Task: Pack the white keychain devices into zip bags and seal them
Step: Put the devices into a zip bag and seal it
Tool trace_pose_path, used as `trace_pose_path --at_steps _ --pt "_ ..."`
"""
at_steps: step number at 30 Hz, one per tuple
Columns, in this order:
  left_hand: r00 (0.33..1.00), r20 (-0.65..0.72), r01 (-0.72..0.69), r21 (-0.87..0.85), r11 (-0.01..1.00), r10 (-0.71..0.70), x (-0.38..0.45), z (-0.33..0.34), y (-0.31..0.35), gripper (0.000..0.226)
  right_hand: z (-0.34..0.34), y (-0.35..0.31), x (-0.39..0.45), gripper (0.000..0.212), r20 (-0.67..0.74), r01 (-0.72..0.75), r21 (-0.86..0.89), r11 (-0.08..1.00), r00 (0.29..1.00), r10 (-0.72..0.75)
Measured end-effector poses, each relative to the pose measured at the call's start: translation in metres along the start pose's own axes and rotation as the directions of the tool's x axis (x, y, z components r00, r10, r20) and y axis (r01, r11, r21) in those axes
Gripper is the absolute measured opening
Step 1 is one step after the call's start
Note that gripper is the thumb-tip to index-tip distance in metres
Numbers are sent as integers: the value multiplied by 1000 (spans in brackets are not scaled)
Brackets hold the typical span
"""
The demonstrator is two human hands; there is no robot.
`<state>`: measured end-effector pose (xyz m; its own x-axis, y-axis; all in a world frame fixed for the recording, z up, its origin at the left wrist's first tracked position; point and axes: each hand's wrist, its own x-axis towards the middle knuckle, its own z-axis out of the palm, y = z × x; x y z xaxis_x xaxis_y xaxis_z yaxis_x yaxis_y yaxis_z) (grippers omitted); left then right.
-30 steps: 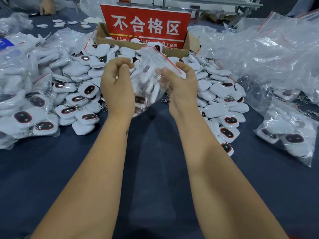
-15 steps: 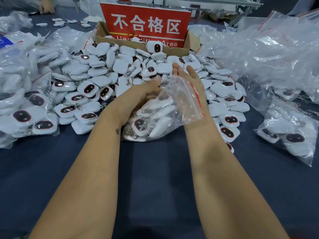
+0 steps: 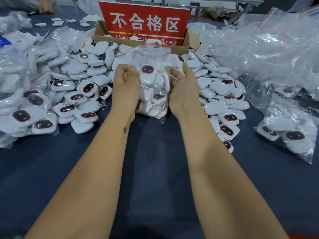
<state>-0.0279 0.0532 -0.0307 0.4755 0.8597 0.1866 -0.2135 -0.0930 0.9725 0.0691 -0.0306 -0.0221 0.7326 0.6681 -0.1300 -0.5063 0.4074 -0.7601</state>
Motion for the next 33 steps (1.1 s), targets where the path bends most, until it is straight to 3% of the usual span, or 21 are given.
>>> trace_pose_path --at_steps 3,6,9,13,16,19,22,24,29,33 --pt "995 -7 99 67 993 -99 4 -1 -4 17 2 7 2 35 28 9 -195 981 1000 -4" --pt "963 85 252 58 966 -256 9 -6 0 49 1 12 6 21 -71 65 -346 936 993 -96" --pt "950 167 268 2 963 -265 13 -13 0 30 -1 8 6 15 -71 77 -260 962 993 -98" --pt "896 281 402 -177 898 -345 10 -12 2 31 -3 4 4 17 -67 69 -165 984 994 -81" --pt "938 235 317 -282 906 -256 10 -8 2 19 -1 3 2 19 -95 58 -155 986 993 -73" --pt "967 217 201 -330 922 -133 8 -8 1 27 -1 5 3 21 -82 116 -175 978 988 -132" --pt "936 272 317 -367 875 -225 5 -7 1 16 -3 7 3 25 -68 192 -174 966 976 -207" --pt "916 246 394 -411 822 -316 5 -6 2 21 -4 8 2 26 -71 209 -189 960 972 -225" --pt "965 32 246 -450 858 -260 14 -7 -7 14 -2 5 2 16 -82 178 -151 972 978 -192" --pt "978 19 191 -497 846 -210 15 -9 -8 15 -2 4 3 14 -96 178 -98 979 978 -187"
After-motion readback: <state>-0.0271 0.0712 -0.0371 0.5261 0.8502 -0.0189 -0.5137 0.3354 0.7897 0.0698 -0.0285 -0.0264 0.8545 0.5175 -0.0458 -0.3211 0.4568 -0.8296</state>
